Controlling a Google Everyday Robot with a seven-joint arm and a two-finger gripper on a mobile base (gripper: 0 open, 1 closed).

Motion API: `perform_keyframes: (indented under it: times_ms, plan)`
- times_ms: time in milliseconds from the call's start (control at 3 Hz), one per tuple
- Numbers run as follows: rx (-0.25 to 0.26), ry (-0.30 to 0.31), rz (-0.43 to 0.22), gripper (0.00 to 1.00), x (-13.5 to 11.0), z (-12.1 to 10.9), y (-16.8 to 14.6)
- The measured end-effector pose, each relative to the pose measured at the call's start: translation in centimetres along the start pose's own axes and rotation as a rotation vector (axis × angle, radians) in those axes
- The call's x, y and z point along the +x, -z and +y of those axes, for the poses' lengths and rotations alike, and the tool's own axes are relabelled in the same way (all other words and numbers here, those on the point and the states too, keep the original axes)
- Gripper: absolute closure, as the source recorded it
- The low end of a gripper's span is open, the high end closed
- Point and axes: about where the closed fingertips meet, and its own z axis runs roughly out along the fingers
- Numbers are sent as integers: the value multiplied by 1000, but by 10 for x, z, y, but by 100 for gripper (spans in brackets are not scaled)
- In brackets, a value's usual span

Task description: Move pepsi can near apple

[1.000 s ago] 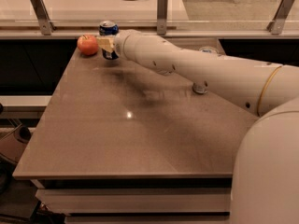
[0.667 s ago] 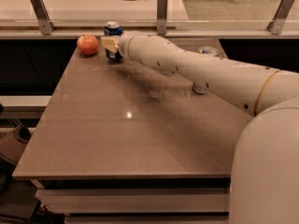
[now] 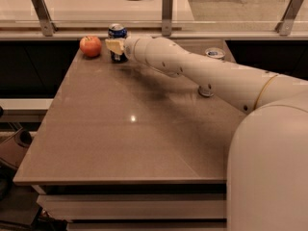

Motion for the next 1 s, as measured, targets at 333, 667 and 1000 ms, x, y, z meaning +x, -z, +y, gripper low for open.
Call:
perform_keyframes:
  times_ms: [333, 667, 1000]
  plan:
    - [0, 0, 0, 85, 0, 0, 0]
    - [0, 0, 0, 61, 0, 0, 0]
    - [0, 0, 0, 38, -1, 0, 0]
